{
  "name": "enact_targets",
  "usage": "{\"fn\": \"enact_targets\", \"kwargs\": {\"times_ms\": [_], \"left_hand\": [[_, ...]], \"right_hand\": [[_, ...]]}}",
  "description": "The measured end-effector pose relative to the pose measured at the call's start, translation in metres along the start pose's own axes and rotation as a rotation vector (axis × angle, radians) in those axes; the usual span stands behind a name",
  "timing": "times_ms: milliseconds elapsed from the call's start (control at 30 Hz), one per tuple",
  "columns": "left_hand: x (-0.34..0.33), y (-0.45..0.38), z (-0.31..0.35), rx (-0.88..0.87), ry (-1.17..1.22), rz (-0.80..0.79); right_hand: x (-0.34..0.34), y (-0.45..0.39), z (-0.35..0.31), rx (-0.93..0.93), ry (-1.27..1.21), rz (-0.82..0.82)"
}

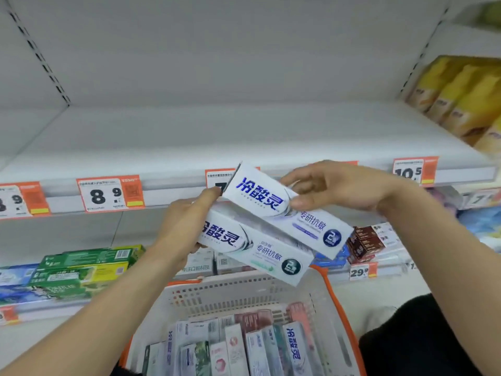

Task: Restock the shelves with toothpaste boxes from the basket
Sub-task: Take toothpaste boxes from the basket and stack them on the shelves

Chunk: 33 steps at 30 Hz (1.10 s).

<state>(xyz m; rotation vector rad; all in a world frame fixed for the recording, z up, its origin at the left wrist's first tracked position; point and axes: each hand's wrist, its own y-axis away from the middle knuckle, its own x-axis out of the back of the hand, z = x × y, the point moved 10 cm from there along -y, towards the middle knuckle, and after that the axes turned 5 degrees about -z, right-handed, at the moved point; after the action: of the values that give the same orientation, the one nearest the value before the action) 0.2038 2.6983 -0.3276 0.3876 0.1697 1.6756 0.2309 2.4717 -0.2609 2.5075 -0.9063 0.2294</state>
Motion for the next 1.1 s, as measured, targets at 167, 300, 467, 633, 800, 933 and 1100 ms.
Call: {"fn": "enact_targets", "kwargs": {"times_ms": [167, 300, 467, 633, 800, 933, 1100], "left_hand": [[-0.015, 0.007, 0.013, -0.083, 0.189, 0.077], [-0.026, 0.008, 0.0, -0.04, 0.269, 0.065], [-0.034, 0.009, -0.004, -0.052, 0.238, 0.067], [-0.041, 0.015, 0.005, -0.087, 0.265, 0.059], [-0.043, 0.022, 0.018, -0.103, 0.284, 0.075], [-0.067, 0.021, 0.057, -0.15, 0.27, 0.056], [-0.119, 0.015, 0.119, -0.238, 0.219, -0.013]], "right_hand": [[0.094, 0.046, -0.06, 0.257, 0.12, 0.277], [0.146, 0.056, -0.077, 0.271, 0.61, 0.669], [0.15, 0.016, -0.015, -0.056, 0.829, 0.591], [0.151, 0.004, 0.006, -0.242, 0.87, 0.468], [0.142, 0.033, -0.042, -0.005, 0.737, 0.614], [0.091, 0.05, -0.063, 0.16, 0.37, 0.261], [0.101, 0.066, -0.04, -0.051, 0.552, 0.215]]}}
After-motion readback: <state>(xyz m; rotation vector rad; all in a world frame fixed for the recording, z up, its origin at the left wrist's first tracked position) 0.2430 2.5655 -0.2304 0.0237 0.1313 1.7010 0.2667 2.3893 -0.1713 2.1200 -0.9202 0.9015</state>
